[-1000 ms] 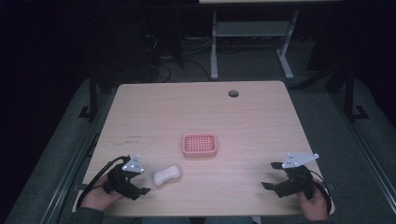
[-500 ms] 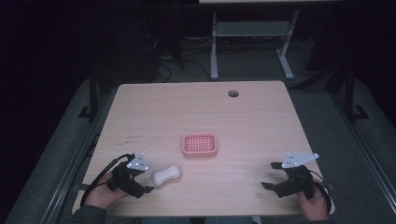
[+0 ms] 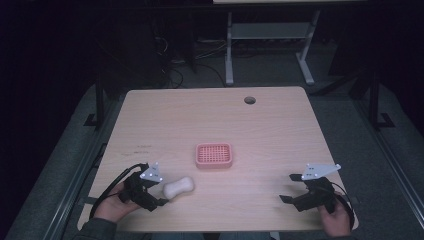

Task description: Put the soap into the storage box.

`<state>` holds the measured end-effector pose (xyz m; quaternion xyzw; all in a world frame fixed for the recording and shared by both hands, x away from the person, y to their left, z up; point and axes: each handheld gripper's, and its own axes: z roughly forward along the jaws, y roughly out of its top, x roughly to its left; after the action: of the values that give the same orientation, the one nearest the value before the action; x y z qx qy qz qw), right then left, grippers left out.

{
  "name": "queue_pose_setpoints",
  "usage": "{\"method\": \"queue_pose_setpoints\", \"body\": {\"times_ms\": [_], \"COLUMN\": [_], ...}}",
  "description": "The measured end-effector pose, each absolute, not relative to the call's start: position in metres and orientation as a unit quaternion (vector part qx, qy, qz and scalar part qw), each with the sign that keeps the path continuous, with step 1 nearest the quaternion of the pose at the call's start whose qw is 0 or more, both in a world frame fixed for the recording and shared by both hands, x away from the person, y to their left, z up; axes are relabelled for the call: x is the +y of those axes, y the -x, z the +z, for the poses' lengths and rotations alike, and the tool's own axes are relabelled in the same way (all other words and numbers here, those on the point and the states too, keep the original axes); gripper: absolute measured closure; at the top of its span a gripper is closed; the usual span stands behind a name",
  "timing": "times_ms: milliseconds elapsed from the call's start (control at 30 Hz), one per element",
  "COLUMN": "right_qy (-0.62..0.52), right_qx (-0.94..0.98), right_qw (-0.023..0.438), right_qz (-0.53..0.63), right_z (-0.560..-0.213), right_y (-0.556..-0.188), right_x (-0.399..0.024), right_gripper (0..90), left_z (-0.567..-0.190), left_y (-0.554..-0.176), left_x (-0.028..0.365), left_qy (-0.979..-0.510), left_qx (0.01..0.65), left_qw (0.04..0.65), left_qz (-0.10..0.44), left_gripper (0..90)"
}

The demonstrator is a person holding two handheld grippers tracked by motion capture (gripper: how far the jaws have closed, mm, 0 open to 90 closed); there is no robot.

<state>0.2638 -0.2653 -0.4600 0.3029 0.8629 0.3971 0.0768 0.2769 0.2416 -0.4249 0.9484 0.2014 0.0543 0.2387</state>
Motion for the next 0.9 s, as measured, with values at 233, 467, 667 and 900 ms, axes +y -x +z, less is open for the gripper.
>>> {"method": "queue_pose_setpoints", "body": {"times_ms": [233,467,667,900], "right_qy": [-0.303,-0.302,-0.303,-0.304], "right_qx": [0.863,0.864,0.863,0.863], "right_qw": [0.075,0.074,0.074,0.074], "right_qz": [0.397,0.397,0.397,0.397], "right_z": [-0.460,-0.460,-0.460,-0.460], "right_y": [-0.264,-0.264,-0.264,-0.264], "right_x": [-0.265,-0.265,-0.265,-0.266], "right_gripper": [14.2,14.1,14.2,14.2], "left_z": [-0.425,-0.426,-0.427,-0.429], "left_y": [-0.280,-0.283,-0.286,-0.290], "left_x": [0.235,0.230,0.227,0.221], "left_qy": [-0.951,-0.953,-0.953,-0.956], "left_qx": [0.196,0.190,0.192,0.188], "left_qw": [0.234,0.229,0.228,0.222], "left_qz": [0.054,0.051,0.047,0.044], "left_gripper": [25.4,25.4,25.4,25.7]}}
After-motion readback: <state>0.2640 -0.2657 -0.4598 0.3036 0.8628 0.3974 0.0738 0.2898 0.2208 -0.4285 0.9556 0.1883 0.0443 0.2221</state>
